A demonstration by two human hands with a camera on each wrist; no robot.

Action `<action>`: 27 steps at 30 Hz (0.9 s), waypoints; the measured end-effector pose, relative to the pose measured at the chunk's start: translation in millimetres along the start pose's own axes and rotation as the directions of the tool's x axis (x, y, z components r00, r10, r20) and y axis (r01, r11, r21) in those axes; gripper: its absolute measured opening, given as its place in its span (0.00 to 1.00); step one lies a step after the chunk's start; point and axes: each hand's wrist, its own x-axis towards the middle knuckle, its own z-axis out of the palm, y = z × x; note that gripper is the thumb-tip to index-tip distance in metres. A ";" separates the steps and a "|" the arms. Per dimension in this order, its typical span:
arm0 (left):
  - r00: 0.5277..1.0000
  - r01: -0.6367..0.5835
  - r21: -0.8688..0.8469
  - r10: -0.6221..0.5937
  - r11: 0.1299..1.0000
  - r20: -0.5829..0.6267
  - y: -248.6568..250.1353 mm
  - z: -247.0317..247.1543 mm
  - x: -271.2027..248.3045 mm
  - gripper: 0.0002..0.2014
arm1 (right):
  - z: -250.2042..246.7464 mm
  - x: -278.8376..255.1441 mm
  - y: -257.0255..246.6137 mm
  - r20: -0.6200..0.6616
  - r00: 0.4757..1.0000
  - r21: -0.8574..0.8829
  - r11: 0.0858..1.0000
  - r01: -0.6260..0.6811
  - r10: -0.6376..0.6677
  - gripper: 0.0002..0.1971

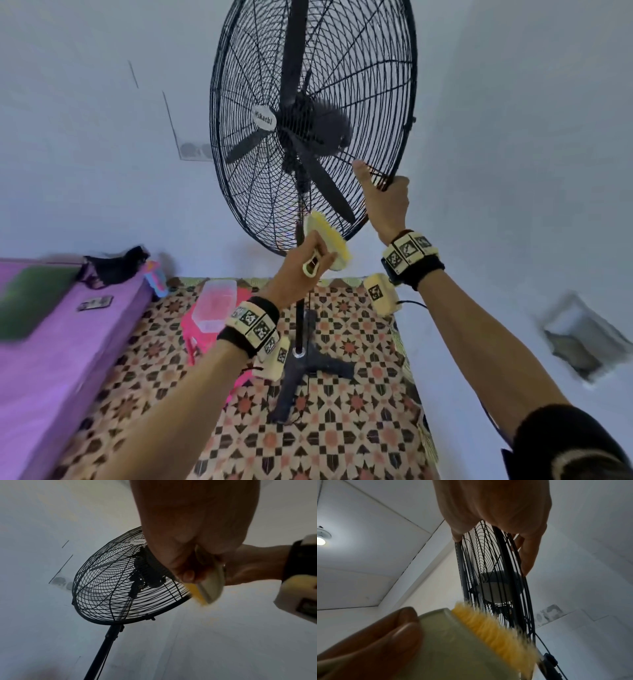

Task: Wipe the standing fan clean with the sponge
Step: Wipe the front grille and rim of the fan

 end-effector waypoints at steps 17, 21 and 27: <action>0.677 0.171 -0.075 -0.172 0.982 -0.715 -19.6 37.6 -4.0 0.11 | -4.4 14.6 10.0 0.099 0.992 -0.025 0.997 0.075 -0.072 0.43; 0.871 0.052 0.032 -0.030 0.998 -0.490 -4.2 46.4 -8.6 0.10 | -1.9 13.6 13.3 0.108 0.991 -0.028 0.997 0.079 -0.075 0.45; 0.797 0.093 -0.061 -0.111 0.994 -0.594 -2.2 31.3 10.8 0.08 | -4.8 14.2 10.5 0.107 0.992 -0.047 0.997 0.066 -0.061 0.48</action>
